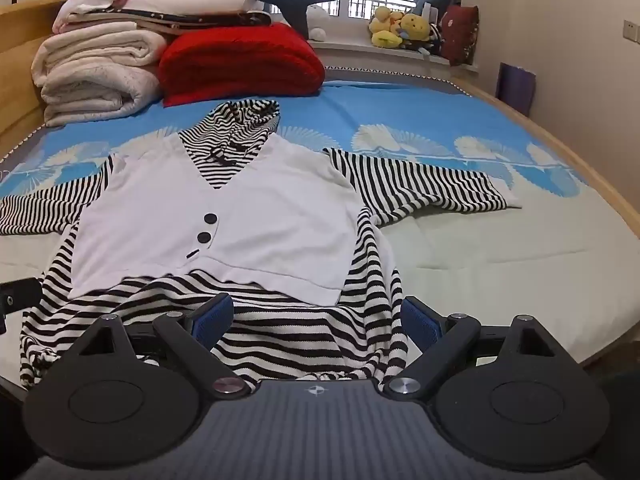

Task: Fold small clothes
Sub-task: 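Move both grippers toward the striped hem of the hoodie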

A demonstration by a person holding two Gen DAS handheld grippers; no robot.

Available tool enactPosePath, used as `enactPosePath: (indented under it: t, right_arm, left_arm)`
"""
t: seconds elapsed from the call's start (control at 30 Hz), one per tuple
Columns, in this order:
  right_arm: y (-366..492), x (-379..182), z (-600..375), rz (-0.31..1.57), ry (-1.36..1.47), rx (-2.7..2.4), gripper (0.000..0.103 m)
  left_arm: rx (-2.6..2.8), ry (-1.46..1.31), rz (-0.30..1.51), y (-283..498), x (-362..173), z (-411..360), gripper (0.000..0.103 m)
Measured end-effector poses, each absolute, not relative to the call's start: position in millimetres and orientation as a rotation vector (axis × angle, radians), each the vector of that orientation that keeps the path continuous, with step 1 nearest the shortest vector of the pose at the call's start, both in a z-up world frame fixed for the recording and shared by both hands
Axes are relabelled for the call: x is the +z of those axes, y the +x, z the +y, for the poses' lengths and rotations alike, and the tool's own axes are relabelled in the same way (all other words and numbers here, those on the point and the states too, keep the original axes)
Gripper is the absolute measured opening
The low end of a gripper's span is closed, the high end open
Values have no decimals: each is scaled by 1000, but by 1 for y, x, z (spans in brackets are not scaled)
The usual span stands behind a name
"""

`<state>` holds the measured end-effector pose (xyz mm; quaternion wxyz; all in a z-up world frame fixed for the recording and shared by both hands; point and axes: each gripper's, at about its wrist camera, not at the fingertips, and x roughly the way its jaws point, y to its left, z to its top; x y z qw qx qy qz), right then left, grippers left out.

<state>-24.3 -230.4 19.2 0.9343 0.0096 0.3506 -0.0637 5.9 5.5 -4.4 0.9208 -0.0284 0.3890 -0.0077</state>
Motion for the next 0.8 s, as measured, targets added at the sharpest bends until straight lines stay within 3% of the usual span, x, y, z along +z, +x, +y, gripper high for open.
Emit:
enactPosePath:
  t: [0.3,0.53,0.8]
  right_arm:
    - [-17,8,-227,729,-20,-138,91]
    - [-17,6,-221,722,-26,-129,91]
    - [-16,2,-222,740,-2,-129,90]
  left_arm:
    - [-86,-77,848,14,-26,2,103]
    - [-61,-37,703,3,-21,-2,102]
    - [-85,-35,775,9,-29,0,89]
